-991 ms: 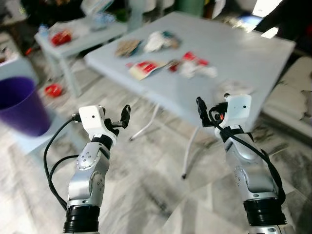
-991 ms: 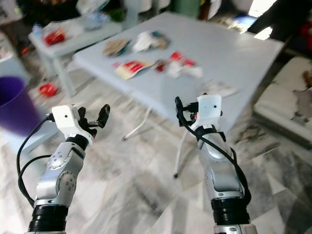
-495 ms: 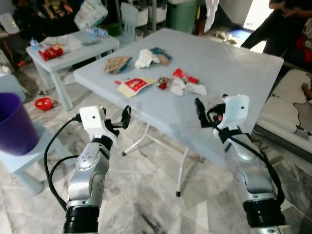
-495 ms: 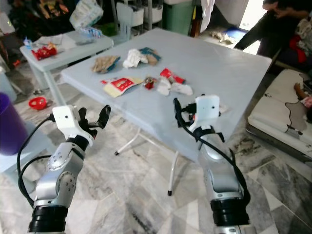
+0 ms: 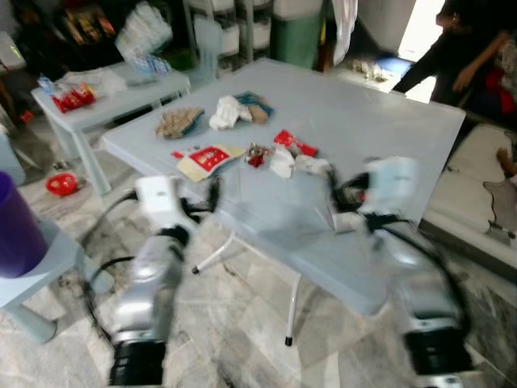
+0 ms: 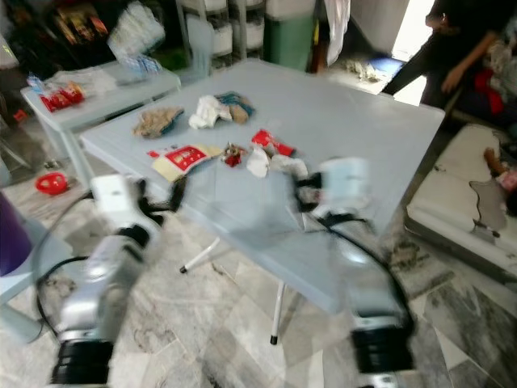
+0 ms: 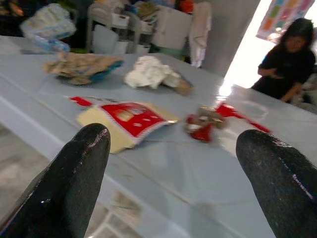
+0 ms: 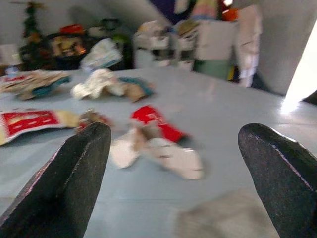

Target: Picking trash to rubbish bin

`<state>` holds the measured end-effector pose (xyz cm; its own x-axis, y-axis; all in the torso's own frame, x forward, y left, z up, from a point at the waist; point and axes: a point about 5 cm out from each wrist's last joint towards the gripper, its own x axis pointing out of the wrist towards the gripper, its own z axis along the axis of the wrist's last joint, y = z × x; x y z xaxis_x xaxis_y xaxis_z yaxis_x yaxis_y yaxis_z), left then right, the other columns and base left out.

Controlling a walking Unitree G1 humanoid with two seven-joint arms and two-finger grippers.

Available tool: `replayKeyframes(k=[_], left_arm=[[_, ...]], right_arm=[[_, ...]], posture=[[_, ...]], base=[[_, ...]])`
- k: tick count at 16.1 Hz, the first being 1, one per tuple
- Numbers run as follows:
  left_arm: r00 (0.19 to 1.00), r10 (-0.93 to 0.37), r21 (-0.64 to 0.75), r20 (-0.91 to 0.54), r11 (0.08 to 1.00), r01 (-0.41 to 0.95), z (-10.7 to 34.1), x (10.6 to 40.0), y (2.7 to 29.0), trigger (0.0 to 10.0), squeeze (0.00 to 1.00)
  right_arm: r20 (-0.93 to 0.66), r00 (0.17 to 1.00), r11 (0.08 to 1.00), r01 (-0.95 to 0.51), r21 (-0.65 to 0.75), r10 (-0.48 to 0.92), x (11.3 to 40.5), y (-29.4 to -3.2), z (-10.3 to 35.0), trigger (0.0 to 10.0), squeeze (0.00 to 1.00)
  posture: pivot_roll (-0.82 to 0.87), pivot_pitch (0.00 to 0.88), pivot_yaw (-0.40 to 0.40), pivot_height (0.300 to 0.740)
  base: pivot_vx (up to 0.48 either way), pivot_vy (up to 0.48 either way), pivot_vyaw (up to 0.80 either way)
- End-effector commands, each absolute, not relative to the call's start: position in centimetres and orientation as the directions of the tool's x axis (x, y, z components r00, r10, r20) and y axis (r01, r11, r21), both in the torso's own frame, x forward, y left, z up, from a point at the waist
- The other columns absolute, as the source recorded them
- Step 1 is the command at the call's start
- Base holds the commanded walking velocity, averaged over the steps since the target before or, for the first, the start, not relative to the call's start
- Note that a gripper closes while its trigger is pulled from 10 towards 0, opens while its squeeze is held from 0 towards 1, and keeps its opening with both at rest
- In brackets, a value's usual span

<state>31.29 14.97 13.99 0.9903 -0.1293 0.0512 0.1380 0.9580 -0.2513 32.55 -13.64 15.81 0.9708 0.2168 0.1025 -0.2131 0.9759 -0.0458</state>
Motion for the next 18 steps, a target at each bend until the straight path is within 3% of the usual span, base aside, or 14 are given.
replayKeyframes(k=[1,10,11,15,16,17,18], left_arm=[[0.988,-0.15,-0.243,0.032,0.958,0.153,13.7,31.0,14.2,10.0,0.0],[0.991,-0.132,-0.204,-0.021,0.971,0.125,12.8,28.9,15.5,10.0,0.0],[0.99,-0.138,-0.199,-0.03,0.971,0.13,12.6,28.5,15.5,10.0,0.0],[0.986,-0.159,-0.197,-0.046,0.969,0.147,12.6,27.5,15.2,10.0,0.0],[0.985,-0.169,-0.195,-0.045,0.968,0.157,12.7,27.5,15.0,10.0,0.0],[0.983,-0.175,-0.195,-0.047,0.967,0.163,12.7,27.4,14.9,10.0,0.0],[0.98,-0.191,-0.194,-0.051,0.965,0.178,12.7,27.3,14.7,10.0,0.0]], right_arm=[[0.054,0.976,0.976,-0.208,-0.061,0.211,32.7,-14.5,15.2,10.0,0.0],[-0.002,0.98,0.978,-0.199,-0.057,0.199,33.8,-13.9,14.3,10.0,0.0],[0.005,0.981,0.98,-0.194,-0.052,0.195,34.0,-13.9,14.4,10.0,1.0],[-0.009,0.985,0.982,-0.174,-0.072,0.173,35.0,-13.7,14.3,10.0,1.0],[-0.029,0.985,0.981,-0.172,-0.088,0.17,35.3,-13.6,14.1,10.0,0.83],[-0.042,0.986,0.981,-0.167,-0.1,0.163,35.5,-13.6,14.0,10.0,0.0],[-0.061,0.986,0.979,-0.162,-0.126,0.155,35.8,-13.7,13.8,10.0,0.0]], posture=[[0.0,0.042,-0.024,0.74],[0.07,0.068,-0.018,0.74],[0.08,0.068,-0.015,0.74],[0.1,0.058,-0.003,0.74],[0.1,0.055,-0.001,0.74],[0.11,0.054,0.001,0.74],[0.11,0.055,0.002,0.74]], base=[[0.0,0.0,0.0],[0.0,0.0,0.0],[0.0,0.0,0.0],[0.0,0.0,0.0],[0.0,0.0,0.0],[0.0,0.0,0.0],[0.0,0.0,0.0]])
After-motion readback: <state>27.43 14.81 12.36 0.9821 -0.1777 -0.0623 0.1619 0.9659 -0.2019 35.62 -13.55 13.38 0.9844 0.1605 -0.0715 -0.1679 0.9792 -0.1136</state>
